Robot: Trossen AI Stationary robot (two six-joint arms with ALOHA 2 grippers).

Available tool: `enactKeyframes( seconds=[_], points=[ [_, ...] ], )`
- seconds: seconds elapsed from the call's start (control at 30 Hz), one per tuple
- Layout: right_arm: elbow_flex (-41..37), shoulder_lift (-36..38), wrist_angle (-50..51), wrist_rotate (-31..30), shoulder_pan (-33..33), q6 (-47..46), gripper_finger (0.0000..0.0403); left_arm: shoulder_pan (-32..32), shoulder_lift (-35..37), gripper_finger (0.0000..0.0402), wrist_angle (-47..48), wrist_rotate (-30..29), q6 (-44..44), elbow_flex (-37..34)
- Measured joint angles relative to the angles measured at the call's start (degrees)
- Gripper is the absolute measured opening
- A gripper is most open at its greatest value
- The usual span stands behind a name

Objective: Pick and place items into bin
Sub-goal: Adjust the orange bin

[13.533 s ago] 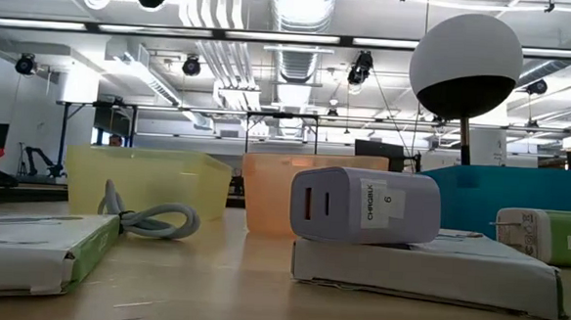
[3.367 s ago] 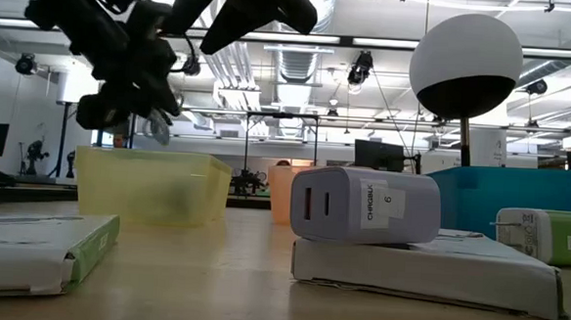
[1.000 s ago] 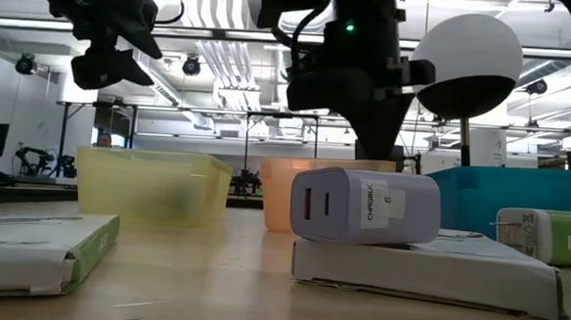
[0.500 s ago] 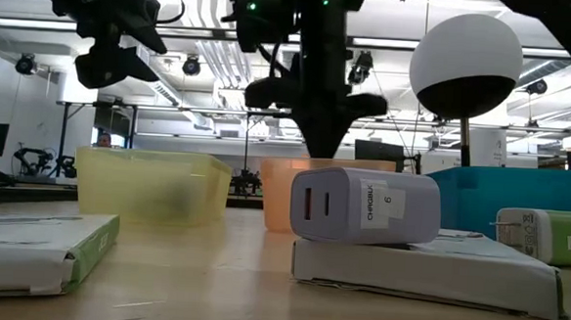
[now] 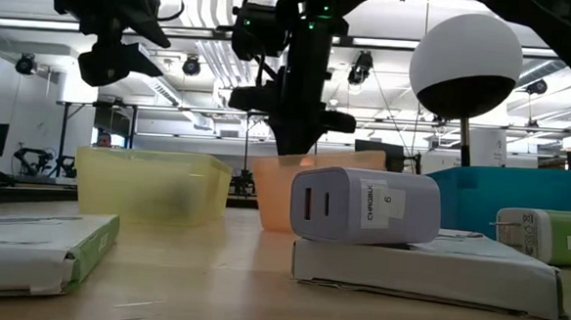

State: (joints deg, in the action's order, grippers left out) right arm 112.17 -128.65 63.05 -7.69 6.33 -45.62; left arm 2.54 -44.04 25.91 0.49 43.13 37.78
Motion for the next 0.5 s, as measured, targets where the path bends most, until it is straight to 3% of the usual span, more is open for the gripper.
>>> enactKeyframes(
  seconds=[0.2,0.5],
  points=[
    [-0.09,-0.42,-0.95,0.00,0.03,1.98,0.0022,0.00,0.33,0.0198,0.02,0.00,-0.02,0.00],
    [0.93,-0.53,7.41,0.20,-2.11,2.36,0.0022,0.00,0.33,0.0198,0.02,0.00,-0.06,0.00]
  ],
)
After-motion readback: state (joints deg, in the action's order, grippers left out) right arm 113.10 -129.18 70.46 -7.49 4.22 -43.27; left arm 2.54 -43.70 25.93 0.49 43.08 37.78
